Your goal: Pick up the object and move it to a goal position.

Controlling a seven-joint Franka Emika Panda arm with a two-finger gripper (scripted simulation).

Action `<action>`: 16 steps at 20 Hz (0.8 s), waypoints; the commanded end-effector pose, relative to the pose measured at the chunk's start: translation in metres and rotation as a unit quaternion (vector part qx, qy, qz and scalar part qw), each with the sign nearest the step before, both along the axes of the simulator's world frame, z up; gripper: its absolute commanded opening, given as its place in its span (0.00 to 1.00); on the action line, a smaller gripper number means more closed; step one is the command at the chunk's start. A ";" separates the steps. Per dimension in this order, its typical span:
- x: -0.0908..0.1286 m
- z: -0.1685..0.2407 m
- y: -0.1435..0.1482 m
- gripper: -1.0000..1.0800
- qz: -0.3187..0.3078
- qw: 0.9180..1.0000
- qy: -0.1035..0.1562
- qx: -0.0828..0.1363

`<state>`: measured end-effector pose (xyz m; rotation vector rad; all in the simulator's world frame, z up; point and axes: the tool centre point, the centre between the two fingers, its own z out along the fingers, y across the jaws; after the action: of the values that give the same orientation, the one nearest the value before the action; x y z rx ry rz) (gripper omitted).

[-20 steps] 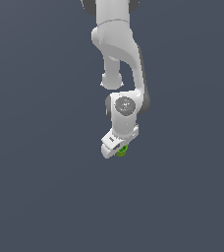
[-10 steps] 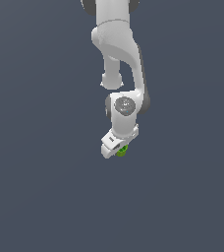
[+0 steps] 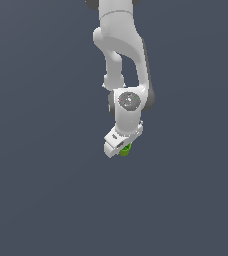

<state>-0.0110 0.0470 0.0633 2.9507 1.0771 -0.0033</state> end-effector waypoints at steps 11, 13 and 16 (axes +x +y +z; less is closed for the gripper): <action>-0.029 0.094 0.024 0.00 0.001 1.000 -0.001 -0.001; -0.036 0.114 0.030 0.00 0.001 1.000 -0.001 -0.001; -0.046 0.145 0.038 0.00 0.001 1.000 -0.001 -0.001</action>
<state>-0.0516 0.0807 0.1920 2.9484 1.0791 -0.0033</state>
